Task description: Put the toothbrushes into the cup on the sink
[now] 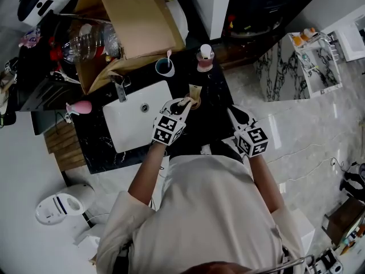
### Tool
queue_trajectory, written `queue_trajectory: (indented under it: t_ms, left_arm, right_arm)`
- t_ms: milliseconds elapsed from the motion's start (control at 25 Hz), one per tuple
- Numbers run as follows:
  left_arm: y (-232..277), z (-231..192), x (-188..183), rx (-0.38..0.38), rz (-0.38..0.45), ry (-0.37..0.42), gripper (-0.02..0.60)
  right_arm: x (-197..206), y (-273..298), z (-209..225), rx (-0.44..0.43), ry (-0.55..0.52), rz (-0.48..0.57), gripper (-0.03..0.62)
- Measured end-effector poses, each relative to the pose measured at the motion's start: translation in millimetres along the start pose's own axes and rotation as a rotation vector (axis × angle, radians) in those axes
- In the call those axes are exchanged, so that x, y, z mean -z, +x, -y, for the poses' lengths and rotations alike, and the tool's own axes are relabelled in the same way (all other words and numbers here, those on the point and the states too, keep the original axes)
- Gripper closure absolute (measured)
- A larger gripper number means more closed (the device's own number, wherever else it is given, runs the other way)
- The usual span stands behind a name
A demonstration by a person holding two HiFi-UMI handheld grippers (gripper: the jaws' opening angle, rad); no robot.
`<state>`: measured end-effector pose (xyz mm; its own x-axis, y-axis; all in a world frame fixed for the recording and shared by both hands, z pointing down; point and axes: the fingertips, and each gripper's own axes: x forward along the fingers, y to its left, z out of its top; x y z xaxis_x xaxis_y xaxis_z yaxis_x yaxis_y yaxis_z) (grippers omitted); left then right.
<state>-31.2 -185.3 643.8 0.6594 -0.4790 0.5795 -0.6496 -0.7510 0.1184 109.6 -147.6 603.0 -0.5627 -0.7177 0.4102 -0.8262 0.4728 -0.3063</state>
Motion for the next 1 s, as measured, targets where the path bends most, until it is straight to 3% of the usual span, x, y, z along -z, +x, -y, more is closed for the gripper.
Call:
queue_trajectory:
  t_ms: [760,1000]
  left_arm:
    - [27.5,-1.3,41.2,-0.009,-0.084,0.001,0.528]
    - [25.7,-0.9,42.2,-0.023,-0.090,-0.008,0.461]
  right_arm:
    - [10.6,1.2,-2.5,0.009,0.019,-0.020,0.551]
    - [12.7,-0.8,-3.0,0.000,0.018,-0.021,0.551]
